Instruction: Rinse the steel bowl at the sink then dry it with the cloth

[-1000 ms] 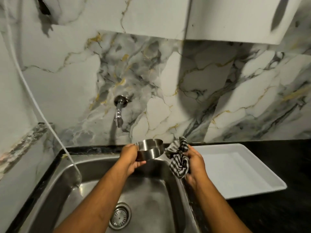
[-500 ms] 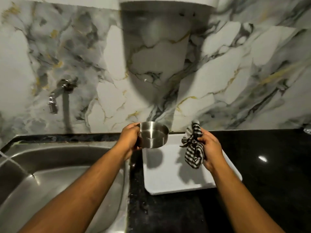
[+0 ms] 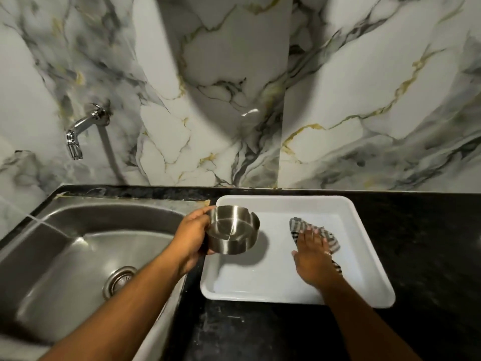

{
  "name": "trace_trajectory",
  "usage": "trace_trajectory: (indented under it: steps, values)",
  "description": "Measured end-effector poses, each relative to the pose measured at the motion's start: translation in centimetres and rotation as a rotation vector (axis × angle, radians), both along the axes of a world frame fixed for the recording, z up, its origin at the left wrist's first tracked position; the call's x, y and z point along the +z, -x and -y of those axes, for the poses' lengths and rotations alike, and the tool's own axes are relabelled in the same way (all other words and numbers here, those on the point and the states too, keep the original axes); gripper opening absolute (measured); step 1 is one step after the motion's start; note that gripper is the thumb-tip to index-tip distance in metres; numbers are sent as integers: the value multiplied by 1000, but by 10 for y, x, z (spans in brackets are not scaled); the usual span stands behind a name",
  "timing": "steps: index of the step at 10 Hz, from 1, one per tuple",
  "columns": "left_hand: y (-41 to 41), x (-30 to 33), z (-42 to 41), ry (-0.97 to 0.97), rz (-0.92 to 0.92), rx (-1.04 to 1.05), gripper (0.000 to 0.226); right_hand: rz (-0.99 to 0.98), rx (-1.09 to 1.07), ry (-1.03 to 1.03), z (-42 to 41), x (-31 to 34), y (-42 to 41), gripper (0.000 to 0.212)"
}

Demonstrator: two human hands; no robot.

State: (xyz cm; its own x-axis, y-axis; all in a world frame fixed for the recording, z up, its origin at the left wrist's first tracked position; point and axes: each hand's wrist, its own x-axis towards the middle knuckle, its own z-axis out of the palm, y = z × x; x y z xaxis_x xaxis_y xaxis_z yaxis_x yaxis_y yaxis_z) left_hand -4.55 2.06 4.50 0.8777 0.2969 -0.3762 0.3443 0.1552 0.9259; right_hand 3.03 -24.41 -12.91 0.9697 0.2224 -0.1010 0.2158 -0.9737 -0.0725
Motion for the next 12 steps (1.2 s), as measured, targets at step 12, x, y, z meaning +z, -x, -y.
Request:
trace_trajectory:
  steps: [12]
  values:
    - [-11,-66,19,-491,-57,-205,27,-167,-443,-679,-70,86,35,42]
